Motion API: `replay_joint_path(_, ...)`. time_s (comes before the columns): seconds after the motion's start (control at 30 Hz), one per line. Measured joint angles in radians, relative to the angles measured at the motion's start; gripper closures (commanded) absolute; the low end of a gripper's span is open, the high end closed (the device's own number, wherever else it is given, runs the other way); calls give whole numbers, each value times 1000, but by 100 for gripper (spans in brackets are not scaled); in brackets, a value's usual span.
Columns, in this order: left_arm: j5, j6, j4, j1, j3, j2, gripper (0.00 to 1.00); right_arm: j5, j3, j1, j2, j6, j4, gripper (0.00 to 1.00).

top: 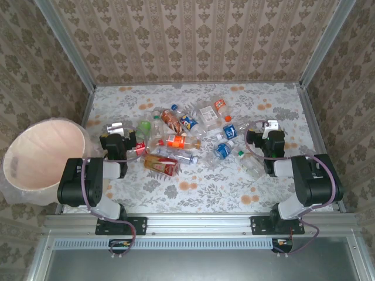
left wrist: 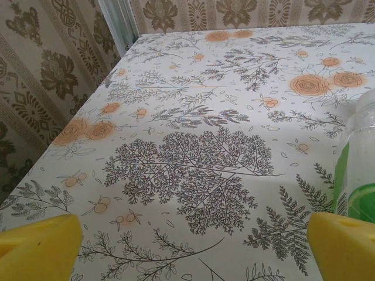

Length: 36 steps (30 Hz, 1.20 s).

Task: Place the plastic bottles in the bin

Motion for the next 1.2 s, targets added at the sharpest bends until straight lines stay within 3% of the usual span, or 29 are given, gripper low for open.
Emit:
replay_joint_path(1.07,0,9,2,-9,0,-2,0,0,0,0,0,3,0,0)
replay_joint_path(1.2,-4,31,-25,-32,-2,-44,0,0,3,0,-68,3,-80,0)
